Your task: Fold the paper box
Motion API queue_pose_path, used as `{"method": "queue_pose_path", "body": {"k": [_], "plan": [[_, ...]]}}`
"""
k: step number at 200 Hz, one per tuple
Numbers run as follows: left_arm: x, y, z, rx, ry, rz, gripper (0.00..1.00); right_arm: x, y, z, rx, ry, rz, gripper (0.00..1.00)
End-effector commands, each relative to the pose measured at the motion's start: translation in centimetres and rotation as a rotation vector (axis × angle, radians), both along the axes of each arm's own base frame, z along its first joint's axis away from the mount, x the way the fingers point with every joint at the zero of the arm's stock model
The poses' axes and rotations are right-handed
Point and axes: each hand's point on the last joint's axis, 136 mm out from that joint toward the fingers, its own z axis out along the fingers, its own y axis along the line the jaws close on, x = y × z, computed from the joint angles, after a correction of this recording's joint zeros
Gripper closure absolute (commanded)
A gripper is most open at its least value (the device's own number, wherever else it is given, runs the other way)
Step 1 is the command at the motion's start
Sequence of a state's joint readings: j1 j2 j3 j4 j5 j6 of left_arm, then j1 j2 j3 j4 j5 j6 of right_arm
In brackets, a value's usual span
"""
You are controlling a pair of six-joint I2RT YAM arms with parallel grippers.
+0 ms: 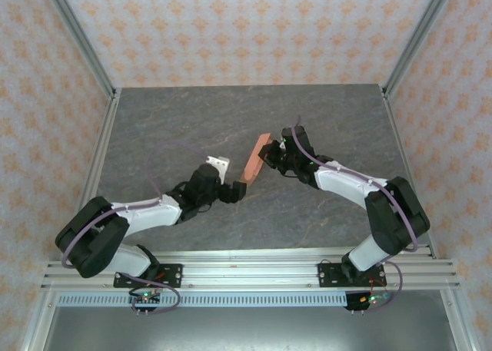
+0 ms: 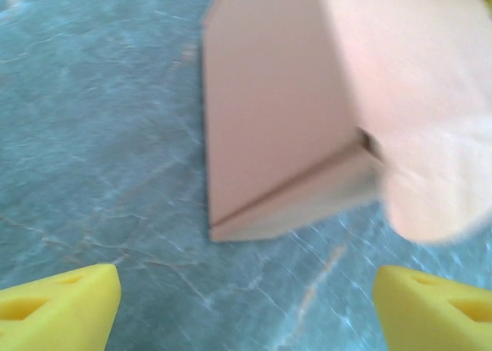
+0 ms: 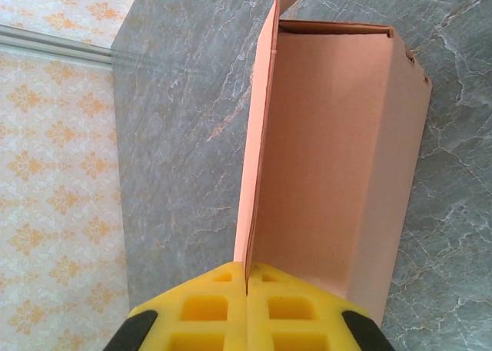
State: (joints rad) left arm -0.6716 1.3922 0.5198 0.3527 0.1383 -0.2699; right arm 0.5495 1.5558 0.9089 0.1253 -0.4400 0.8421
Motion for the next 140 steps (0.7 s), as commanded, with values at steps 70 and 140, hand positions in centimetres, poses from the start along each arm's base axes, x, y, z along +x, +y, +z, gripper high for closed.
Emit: {"method": "queue_pose_path", "body": {"k": [70, 140], "plan": [[2.4, -3.9, 2.7, 0.207, -0.268, -0.095, 0.09, -0.1, -0.6, -1.7, -0.07, 0.039, -0.025, 0.96], [4.6, -4.1, 2.3, 0.265, -0.277, -0.022, 0.18, -0.2, -0.6, -1.6, -0.067, 0.036, -0.025, 0.96]]}}
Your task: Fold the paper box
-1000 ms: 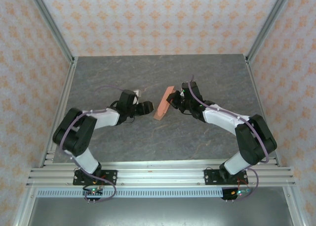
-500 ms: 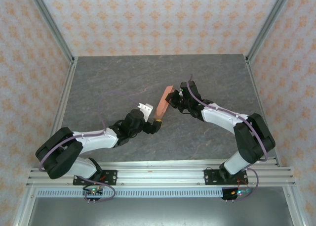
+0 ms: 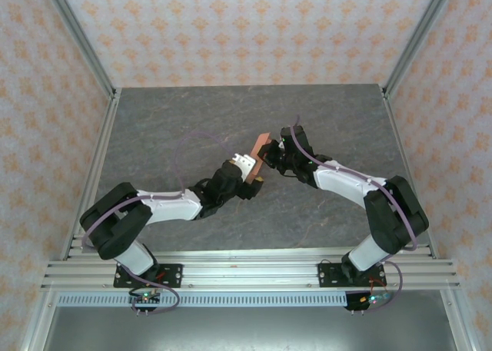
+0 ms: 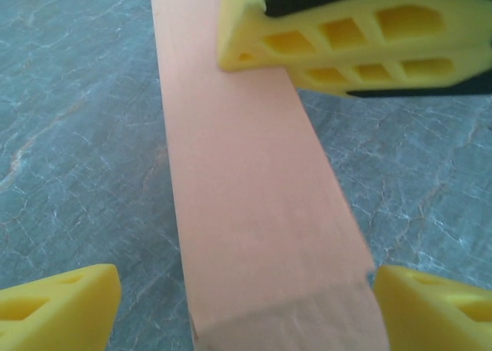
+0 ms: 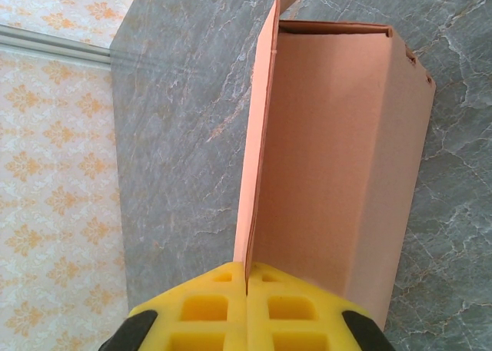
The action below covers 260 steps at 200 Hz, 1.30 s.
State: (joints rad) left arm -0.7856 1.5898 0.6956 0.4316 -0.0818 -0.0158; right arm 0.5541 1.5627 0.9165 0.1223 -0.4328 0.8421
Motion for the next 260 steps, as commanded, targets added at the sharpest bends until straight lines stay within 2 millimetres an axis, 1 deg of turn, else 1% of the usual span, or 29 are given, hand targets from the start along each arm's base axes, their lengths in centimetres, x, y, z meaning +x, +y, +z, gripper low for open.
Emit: {"method": "queue_pose_path", "body": {"k": [1, 23, 60, 81, 93, 126, 148, 183, 197, 209, 217, 235, 247, 260], "plan": [[1.2, 0.2, 0.8, 0.026, -0.049, 0.043, 0.18, -0.2, -0.8, -1.5, -0.062, 0.035, -0.024, 0.96], [1.3, 0.1, 0.6, 0.029, -0.046, 0.047, 0.24, -0.3, -0.7, -1.6, -0.061, 0.036, -0.021, 0.96], [1.2, 0.0, 0.4, 0.021, -0.046, 0.039, 0.4, -0.3, -0.9, -1.4, -0.064, 0.031, -0.024, 0.96], [1.0, -0.2, 0.5, 0.017, -0.046, 0.02, 0.46, -0.3, -0.9, -1.2, -0.062, 0.028, -0.026, 0.95], [0.9, -0.2, 0.4, 0.015, -0.043, 0.009, 0.5, -0.3, -0.8, -0.8, -0.058, 0.014, -0.022, 0.9], [1.0, 0.2, 0.8, -0.006, -0.037, -0.004, 0.52, -0.2, -1.5, 1.4, -0.077, -0.043, -0.021, 0.74], [1.1, 0.7, 1.2, -0.036, -0.033, -0.009, 0.53, -0.3, -2.8, 3.1, -0.104, -0.081, -0.034, 0.65], [1.4, 1.9, 2.4, -0.082, -0.02, -0.036, 0.56, -0.2, -7.0, 5.7, -0.186, -0.171, -0.08, 0.56], [1.1, 1.9, 2.9, -0.092, -0.012, -0.083, 0.58, 0.0, -7.7, 6.7, -0.228, -0.232, -0.022, 0.52], [0.9, 1.8, 3.4, -0.101, 0.0, -0.133, 0.58, 0.1, -7.7, 7.7, -0.307, -0.302, 0.076, 0.49], [0.7, 1.6, 3.6, -0.108, 0.012, -0.173, 0.59, 0.1, -7.6, 7.9, -0.374, -0.342, 0.146, 0.47], [0.6, 1.1, 4.2, -0.112, 0.037, -0.246, 0.61, 0.7, -7.8, 8.3, -0.483, -0.433, 0.257, 0.46], [0.8, 0.9, 4.7, -0.108, 0.048, -0.286, 0.62, 1.0, -7.8, 9.1, -0.502, -0.517, 0.319, 0.46], [0.7, 0.6, 5.0, -0.091, 0.072, -0.347, 0.62, 1.3, -8.3, 9.9, -0.52, -0.603, 0.355, 0.46]]}}
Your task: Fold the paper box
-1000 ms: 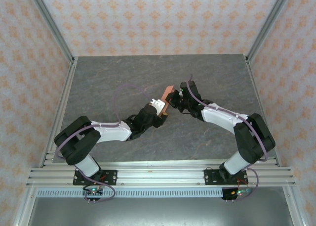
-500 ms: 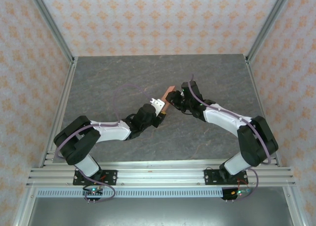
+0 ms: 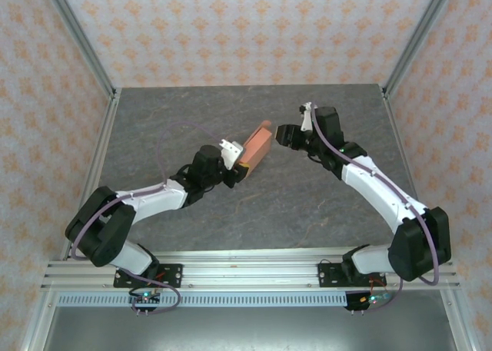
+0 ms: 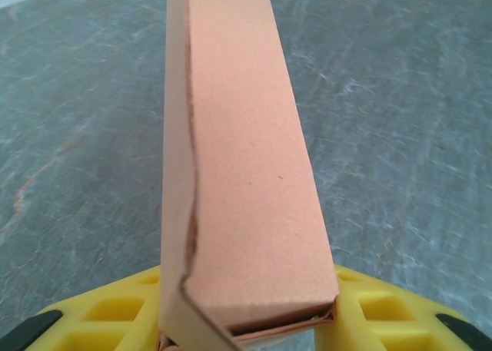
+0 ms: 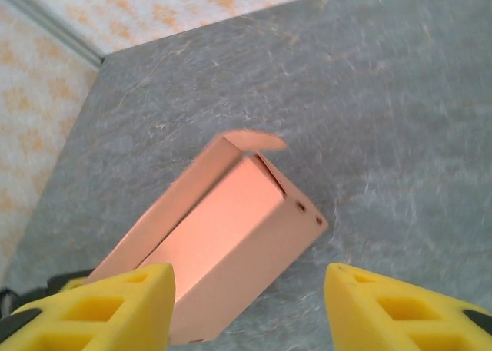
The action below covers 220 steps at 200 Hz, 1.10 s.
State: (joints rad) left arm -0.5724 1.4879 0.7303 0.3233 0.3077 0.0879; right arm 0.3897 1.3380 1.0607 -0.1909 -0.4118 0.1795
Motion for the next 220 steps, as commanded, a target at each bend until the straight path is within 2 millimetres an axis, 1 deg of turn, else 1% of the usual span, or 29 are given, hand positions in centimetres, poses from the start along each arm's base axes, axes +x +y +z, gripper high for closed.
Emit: {"method": "queue_pose_path", "body": {"k": [1, 8, 20, 36, 42, 51, 79, 112, 149, 165, 181, 208, 220], "plan": [[-0.7, -1.6, 1.8, 0.005, 0.014, -0.178, 0.62, 0.1, -0.6, 0.6, -0.151, -0.153, 0.181, 0.46], [-0.7, -1.6, 2.0, 0.02, 0.023, -0.206, 0.62, 0.0, -0.8, 1.0, -0.154, -0.19, 0.221, 0.46], [-1.1, -1.7, 2.4, 0.039, 0.012, -0.277, 0.62, -0.1, -1.5, 1.1, -0.181, -0.234, 0.268, 0.46], [-2.0, -1.8, 3.0, 0.054, -0.032, -0.377, 0.63, 0.1, -2.5, 0.5, -0.233, -0.247, 0.295, 0.46], [-2.5, -1.8, 3.0, 0.063, -0.036, -0.416, 0.62, 0.2, -2.8, 0.3, -0.251, -0.241, 0.301, 0.46], [-2.6, -1.6, 3.0, 0.084, -0.039, -0.442, 0.62, 0.2, -3.0, -0.1, -0.27, -0.225, 0.325, 0.45], [-2.1, -0.9, 2.9, 0.12, 0.002, -0.474, 0.62, -1.3, -2.1, -1.2, -0.285, -0.204, 0.463, 0.45], [-2.3, -0.9, 2.8, 0.128, 0.019, -0.511, 0.62, -1.4, -1.8, -3.2, -0.31, -0.198, 0.52, 0.47], [-2.4, -0.9, 2.6, 0.132, 0.032, -0.522, 0.62, -0.6, -1.7, -3.2, -0.325, -0.207, 0.523, 0.49], [-2.4, -1.0, 2.7, 0.126, 0.032, -0.524, 0.62, -0.8, -1.4, -3.4, -0.322, -0.185, 0.556, 0.51], [-2.3, -1.1, 2.8, 0.124, 0.034, -0.525, 0.62, -1.1, -1.2, -4.1, -0.325, -0.159, 0.581, 0.54], [-2.4, -1.1, 2.8, 0.122, 0.039, -0.527, 0.62, -1.5, -0.9, -4.8, -0.331, -0.146, 0.609, 0.56], [-2.3, -1.1, 2.8, 0.121, 0.038, -0.526, 0.62, -1.4, -0.8, -5.0, -0.337, -0.145, 0.61, 0.6]]}}
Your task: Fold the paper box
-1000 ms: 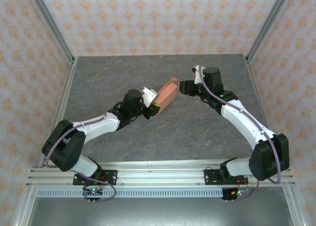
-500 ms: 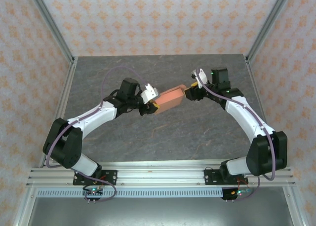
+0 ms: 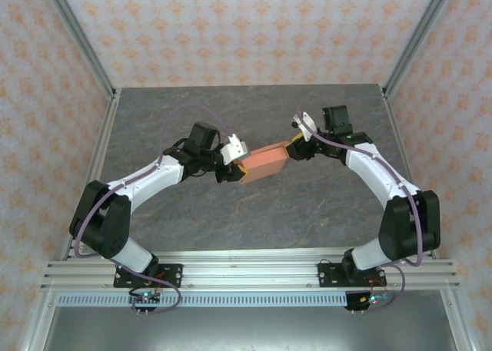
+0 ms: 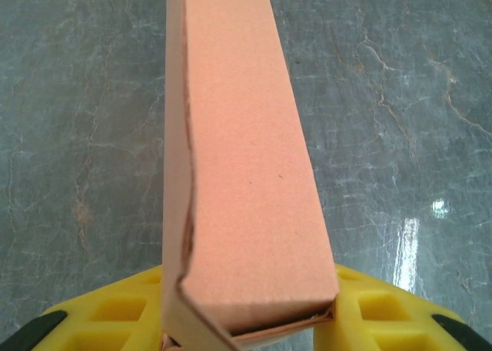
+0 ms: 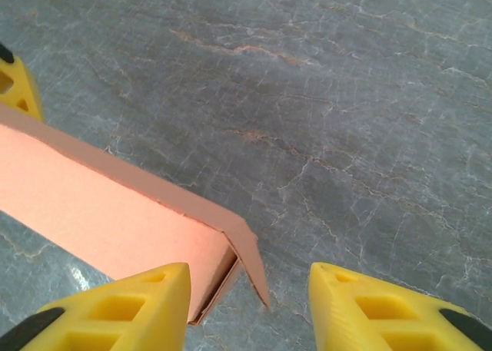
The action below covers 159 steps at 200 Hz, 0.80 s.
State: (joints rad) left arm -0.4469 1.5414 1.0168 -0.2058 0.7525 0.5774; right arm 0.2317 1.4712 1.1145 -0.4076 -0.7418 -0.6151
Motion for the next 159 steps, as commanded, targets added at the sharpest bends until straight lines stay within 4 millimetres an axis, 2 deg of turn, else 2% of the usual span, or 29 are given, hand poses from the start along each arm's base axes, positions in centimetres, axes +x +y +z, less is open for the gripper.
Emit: {"method": "queue_pose_path", "body": {"k": [1, 33, 93, 123, 159], "plan": [[0.2, -0.4, 1.1, -0.019, -0.01, -0.023, 0.62, -0.2, 0.8, 0.3, -0.003, -0.005, 0.055, 0.6], [0.2, -0.3, 1.0, -0.015, -0.007, -0.02, 0.62, 0.3, 0.7, 0.4, -0.021, -0.016, 0.036, 0.75], [0.9, -0.2, 1.0, -0.009, -0.013, 0.01, 0.63, 1.1, 1.2, 0.8, -0.033, 0.033, -0.073, 0.93], [1.5, 0.1, 0.7, 0.01, -0.022, 0.042, 0.63, 1.2, 1.1, 0.9, -0.039, 0.099, -0.195, 0.99], [1.9, 0.3, 0.2, 0.033, -0.014, 0.06, 0.63, 1.0, 0.9, 0.8, -0.06, 0.173, -0.373, 1.0]]}}
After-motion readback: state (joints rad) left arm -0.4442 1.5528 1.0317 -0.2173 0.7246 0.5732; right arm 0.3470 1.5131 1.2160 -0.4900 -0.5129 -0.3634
